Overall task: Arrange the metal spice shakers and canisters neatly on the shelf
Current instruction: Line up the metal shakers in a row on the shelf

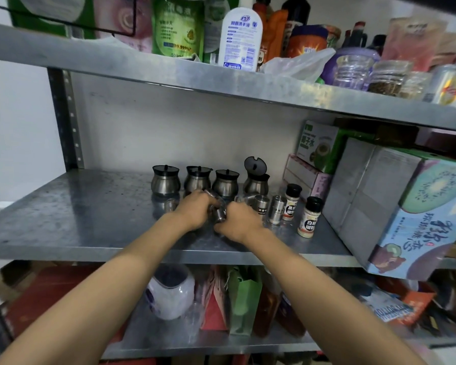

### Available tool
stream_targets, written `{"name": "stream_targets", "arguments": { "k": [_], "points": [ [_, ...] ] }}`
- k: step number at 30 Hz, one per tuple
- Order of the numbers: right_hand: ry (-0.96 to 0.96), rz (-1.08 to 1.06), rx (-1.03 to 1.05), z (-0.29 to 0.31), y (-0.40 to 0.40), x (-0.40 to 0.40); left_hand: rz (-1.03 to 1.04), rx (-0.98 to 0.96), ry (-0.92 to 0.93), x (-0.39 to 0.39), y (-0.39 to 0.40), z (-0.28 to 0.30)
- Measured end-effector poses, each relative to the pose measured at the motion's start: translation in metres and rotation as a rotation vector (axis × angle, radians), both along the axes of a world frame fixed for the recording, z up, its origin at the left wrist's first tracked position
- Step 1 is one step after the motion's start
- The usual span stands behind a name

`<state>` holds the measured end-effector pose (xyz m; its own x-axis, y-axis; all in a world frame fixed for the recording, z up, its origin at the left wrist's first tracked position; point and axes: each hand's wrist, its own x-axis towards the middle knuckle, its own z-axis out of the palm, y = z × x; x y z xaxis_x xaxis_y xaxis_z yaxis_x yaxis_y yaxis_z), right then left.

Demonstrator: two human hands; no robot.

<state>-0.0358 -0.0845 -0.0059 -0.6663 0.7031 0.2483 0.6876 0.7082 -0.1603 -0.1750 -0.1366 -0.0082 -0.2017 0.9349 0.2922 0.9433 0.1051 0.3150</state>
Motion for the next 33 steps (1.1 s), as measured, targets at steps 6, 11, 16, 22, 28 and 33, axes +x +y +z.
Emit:
{"name": "stream_targets", "arguments": {
  "k": [6,11,16,22,28,33],
  "points": [
    [0.042,0.007,0.110,-0.008,-0.002,-0.003,-0.024,0.032,-0.017,0.006,0.003,0.002],
    [0.031,-0.058,0.111,-0.009,-0.001,-0.002,-0.016,0.022,-0.034,0.001,0.004,0.000],
    [0.070,-0.071,0.094,-0.015,-0.003,-0.005,-0.046,0.007,-0.044,-0.004,0.004,0.000],
    [0.146,-0.130,-0.004,0.003,0.003,0.004,-0.129,0.010,-0.097,-0.002,0.002,0.003],
    [0.196,-0.095,-0.151,0.031,0.019,0.020,-0.153,-0.021,-0.187,0.007,0.006,0.002],
    [0.113,-0.074,-0.177,0.039,0.032,0.020,-0.060,0.024,-0.263,0.016,0.019,-0.008]
  ]
}}
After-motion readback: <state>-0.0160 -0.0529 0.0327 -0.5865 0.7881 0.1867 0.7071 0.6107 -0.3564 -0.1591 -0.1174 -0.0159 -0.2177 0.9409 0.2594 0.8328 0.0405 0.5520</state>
